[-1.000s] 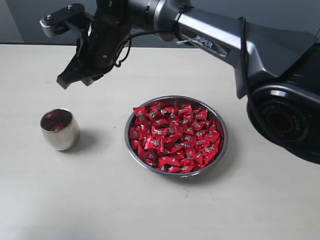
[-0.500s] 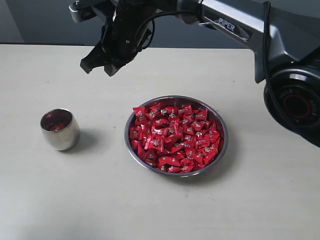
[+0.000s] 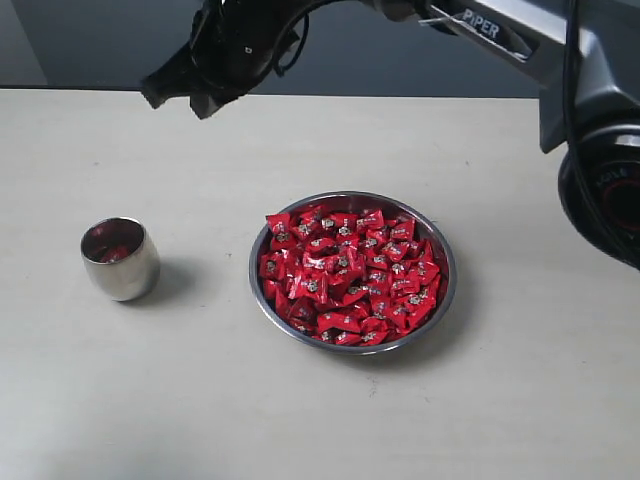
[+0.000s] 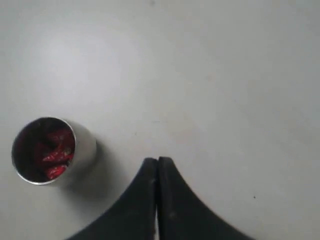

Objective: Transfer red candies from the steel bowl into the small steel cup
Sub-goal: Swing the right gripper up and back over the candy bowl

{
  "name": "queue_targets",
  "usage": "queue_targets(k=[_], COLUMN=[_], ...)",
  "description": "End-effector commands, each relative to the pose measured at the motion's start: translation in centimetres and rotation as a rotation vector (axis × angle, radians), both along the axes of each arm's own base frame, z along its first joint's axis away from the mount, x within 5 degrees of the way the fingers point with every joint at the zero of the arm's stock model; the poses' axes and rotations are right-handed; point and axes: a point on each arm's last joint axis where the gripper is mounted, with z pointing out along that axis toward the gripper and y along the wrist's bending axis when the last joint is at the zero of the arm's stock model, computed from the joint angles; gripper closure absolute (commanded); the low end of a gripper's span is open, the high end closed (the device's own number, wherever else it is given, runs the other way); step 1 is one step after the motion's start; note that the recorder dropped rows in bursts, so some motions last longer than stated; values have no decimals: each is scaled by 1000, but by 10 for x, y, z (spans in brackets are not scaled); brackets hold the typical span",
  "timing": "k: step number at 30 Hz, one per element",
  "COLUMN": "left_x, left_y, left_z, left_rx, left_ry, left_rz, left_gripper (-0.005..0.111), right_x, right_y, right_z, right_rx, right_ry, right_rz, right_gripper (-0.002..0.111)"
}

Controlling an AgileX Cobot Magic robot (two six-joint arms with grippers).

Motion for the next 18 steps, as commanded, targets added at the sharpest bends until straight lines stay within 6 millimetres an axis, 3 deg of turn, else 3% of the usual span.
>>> queue_targets(k=[1, 7, 15, 18], left_x=[0, 0, 0, 0], left_y=[0, 0, 0, 0], left_z=[-1, -1, -1, -1], left_rx=[-4, -4, -4, -4], left_ry=[-3, -3, -3, -3], left_rz=[1, 1, 1, 1], left_gripper=[106, 106, 106, 106], right_x=[-1, -6, -23, -22], right_y=[-6, -18, -43, -56], right_z=[36, 64, 120, 123], right_rx=[102, 114, 171, 131], right_ry=[-81, -139, -247, -276], right_rz=[-35, -66, -91, -125], right_gripper=[109, 109, 109, 109])
